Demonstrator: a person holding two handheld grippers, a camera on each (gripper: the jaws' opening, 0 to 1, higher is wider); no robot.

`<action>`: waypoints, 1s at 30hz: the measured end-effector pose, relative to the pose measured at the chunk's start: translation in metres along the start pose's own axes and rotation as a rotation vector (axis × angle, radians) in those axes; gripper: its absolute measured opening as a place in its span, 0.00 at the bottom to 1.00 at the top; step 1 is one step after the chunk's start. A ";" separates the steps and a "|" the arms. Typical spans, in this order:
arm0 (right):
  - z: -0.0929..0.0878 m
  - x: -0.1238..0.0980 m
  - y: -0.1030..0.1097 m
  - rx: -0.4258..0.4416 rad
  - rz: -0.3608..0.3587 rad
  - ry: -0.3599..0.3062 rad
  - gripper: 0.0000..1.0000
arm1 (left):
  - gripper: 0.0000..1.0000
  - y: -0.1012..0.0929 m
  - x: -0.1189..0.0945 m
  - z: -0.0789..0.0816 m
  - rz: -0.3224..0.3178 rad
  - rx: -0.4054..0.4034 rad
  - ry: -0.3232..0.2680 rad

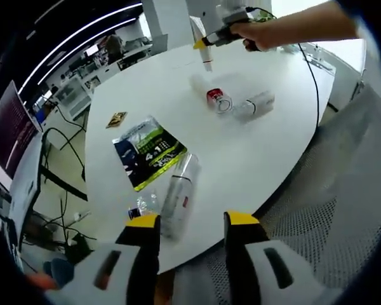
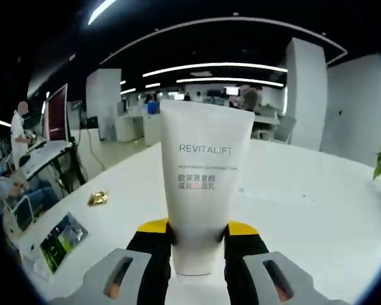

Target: Arrange the skincare products in the storage area until every visible bottle or jar stands upright without overlapping.

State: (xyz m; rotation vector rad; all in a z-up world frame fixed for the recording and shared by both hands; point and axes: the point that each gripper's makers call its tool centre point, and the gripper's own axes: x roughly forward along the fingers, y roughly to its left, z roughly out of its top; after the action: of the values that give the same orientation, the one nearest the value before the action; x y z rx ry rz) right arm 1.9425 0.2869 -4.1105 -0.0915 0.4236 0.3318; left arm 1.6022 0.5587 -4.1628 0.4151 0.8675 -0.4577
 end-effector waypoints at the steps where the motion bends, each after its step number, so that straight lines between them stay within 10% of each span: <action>1: -0.002 0.003 -0.002 -0.003 -0.004 0.003 0.28 | 0.33 0.000 0.000 0.000 0.000 0.001 0.000; 30: -0.020 0.021 -0.012 -0.092 -0.100 -0.058 0.29 | 0.27 0.010 -0.003 0.000 0.046 0.002 -0.012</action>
State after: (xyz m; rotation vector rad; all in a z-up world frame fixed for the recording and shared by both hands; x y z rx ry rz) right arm 1.9572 0.2784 -4.1368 -0.1914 0.3449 0.2551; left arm 1.6060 0.5674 -4.1588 0.4330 0.8445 -0.4185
